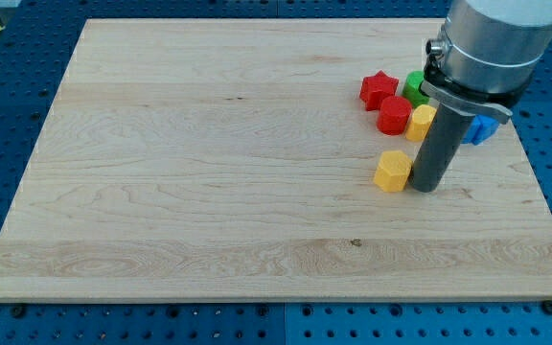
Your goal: Move the yellow hexagon diagonally to the bottom left side of the red circle
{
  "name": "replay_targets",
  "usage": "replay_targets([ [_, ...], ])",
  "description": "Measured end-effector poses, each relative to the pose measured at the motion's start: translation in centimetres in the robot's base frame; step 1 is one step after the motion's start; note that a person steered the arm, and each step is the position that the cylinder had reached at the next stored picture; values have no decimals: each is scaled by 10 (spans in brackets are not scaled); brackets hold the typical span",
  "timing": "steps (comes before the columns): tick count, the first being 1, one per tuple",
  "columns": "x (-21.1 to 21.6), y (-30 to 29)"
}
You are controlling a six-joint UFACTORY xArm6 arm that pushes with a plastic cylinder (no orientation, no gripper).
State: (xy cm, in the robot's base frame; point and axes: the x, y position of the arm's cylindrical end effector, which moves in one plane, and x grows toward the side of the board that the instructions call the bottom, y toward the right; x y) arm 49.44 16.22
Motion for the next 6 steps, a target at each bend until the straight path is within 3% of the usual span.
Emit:
replay_targets([
  [2, -31, 1],
  [5, 3, -61],
  [6, 3, -12],
])
